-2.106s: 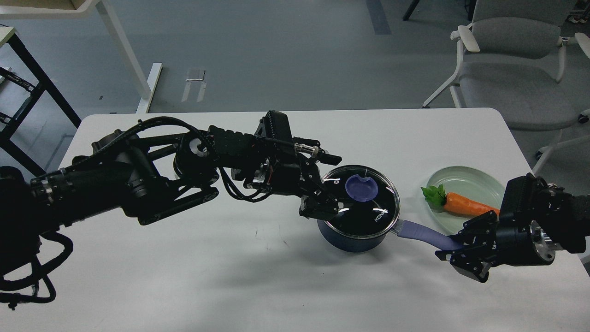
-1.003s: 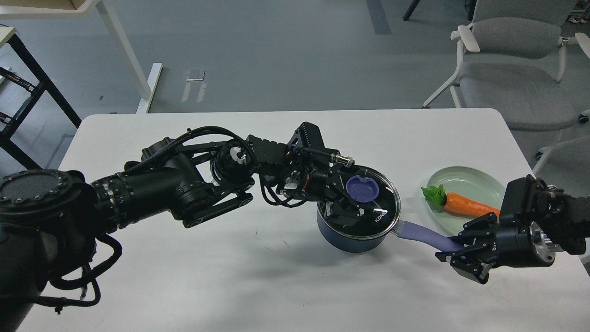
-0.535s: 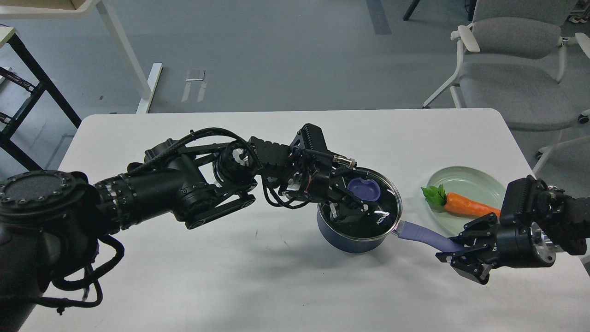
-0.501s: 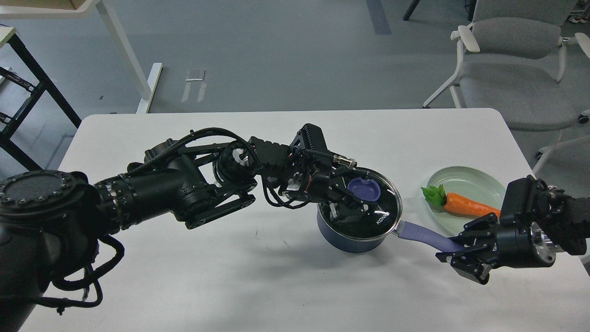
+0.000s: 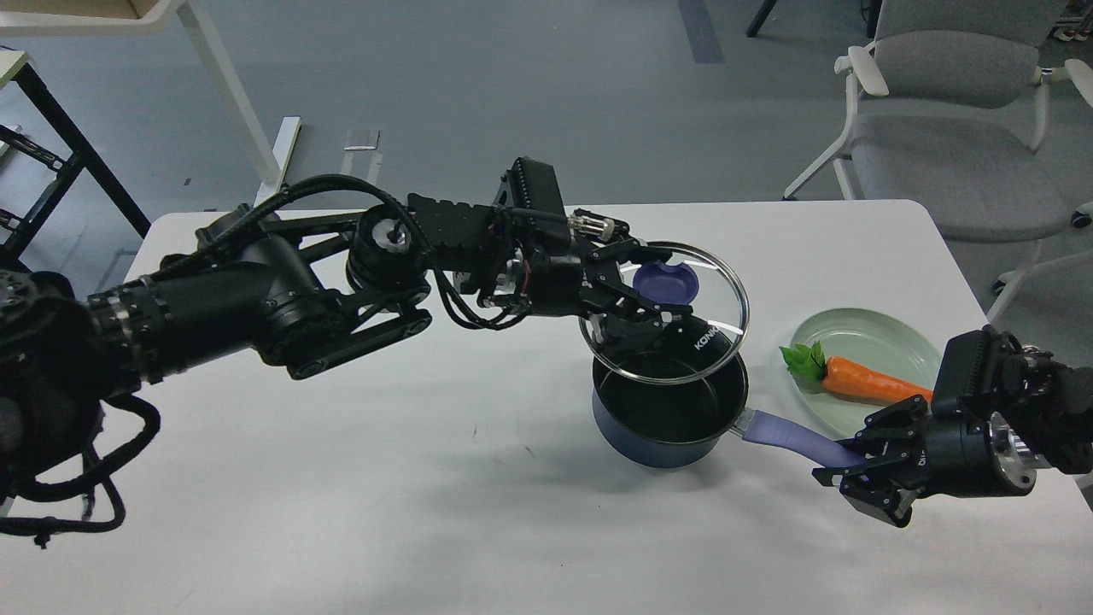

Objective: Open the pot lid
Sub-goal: 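Carry the glass lid away from the pan and lower it onto the table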

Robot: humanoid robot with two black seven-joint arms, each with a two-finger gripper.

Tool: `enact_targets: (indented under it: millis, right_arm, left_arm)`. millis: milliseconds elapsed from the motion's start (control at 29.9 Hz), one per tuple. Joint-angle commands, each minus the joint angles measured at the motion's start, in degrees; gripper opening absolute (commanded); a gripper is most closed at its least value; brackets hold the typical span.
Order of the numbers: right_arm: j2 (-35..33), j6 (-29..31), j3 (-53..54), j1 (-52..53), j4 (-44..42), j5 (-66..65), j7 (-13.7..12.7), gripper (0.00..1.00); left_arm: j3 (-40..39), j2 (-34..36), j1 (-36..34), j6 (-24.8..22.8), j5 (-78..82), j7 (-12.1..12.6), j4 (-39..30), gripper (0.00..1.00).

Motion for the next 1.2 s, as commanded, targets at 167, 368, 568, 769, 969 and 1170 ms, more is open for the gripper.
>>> enact_targets:
  millis: [167, 368, 568, 769, 969, 1170]
  right_arm:
    - [-0.28, -0.09, 0.00, 0.10, 0.00, 0.09, 0.00, 0.30]
    - [-0.28, -0.09, 0.09, 0.54, 0.00, 0.26, 0.00, 0.30]
    - [-0.54, -0.09, 0.00, 0.19, 0.00, 0.44, 0.00, 0.30]
    - [-0.54, -0.09, 0.00, 0.18, 0.00, 0.44, 0.00, 0.30]
    - [-0.54, -0.09, 0.00, 0.10, 0.00, 0.44, 0.00, 0.30]
    - [-0.54, -0.09, 0.00, 0.18, 0.00, 0.44, 0.00, 0.30]
  left_arm:
    - [0.26, 23.20, 8.50, 1.51, -5.43, 0.01, -9.09, 0.33]
    - [0.35, 28.75, 17.81, 6.25, -5.51, 0.01, -8.65, 0.33]
    - [0.26, 28.93, 25.46, 13.55, -5.34, 0.01, -3.30, 0.34]
    - [0.26, 29.28, 30.74, 20.23, -5.16, 0.01, 0.05, 0.35]
    - [0.26, 30.69, 33.64, 22.52, -4.99, 0.01, 0.58, 0.36]
    - [0.26, 30.42, 35.31, 22.70, -4.81, 0.01, 2.68, 0.40]
